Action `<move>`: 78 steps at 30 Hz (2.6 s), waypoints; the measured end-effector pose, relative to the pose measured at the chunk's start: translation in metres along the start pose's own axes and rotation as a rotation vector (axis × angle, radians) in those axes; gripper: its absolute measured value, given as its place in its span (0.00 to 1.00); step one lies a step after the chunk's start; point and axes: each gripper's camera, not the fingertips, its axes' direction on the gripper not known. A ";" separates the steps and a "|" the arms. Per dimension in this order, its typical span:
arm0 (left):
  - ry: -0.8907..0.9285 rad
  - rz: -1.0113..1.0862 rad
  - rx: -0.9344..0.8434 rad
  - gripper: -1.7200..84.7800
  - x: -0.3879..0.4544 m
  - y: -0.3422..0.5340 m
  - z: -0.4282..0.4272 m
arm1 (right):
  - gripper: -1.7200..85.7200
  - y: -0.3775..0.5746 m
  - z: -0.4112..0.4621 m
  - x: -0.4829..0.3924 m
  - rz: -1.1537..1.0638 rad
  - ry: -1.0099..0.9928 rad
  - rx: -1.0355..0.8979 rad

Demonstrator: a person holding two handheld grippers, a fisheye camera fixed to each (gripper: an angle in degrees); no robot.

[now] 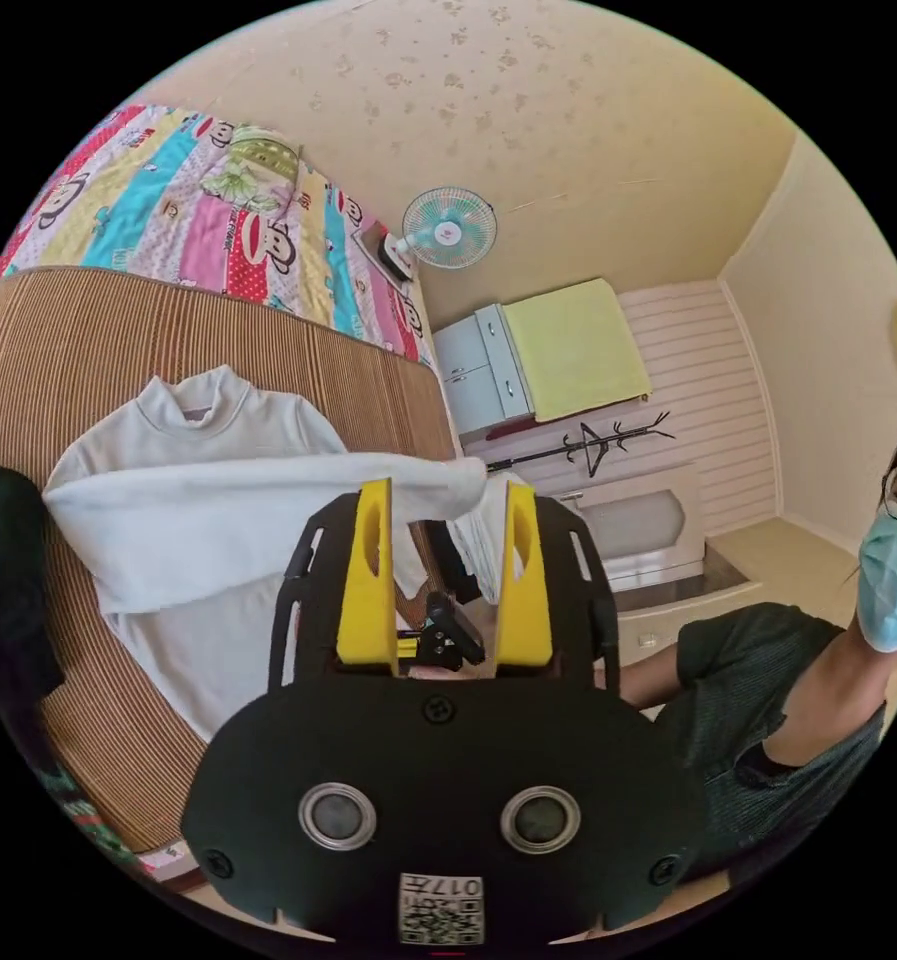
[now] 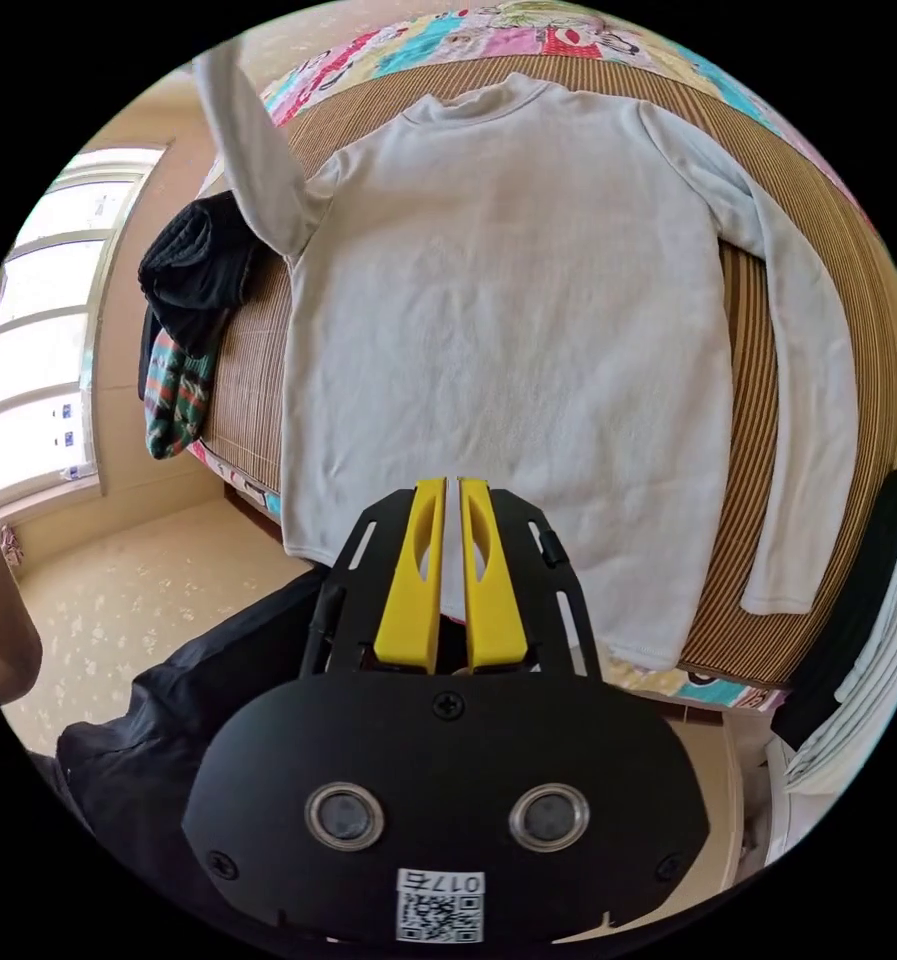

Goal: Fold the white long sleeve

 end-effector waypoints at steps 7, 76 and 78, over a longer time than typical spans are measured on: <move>-0.204 -0.371 0.148 0.15 -0.125 0.078 -0.034 | 0.05 0.028 -0.018 0.044 0.101 -0.019 0.040; -0.233 0.322 -0.059 0.12 0.005 0.258 0.149 | 0.04 0.135 -0.207 0.092 0.058 -0.756 0.519; -0.130 0.302 0.043 0.09 -0.001 0.231 0.112 | 0.04 0.146 -0.218 0.098 0.063 -0.763 0.583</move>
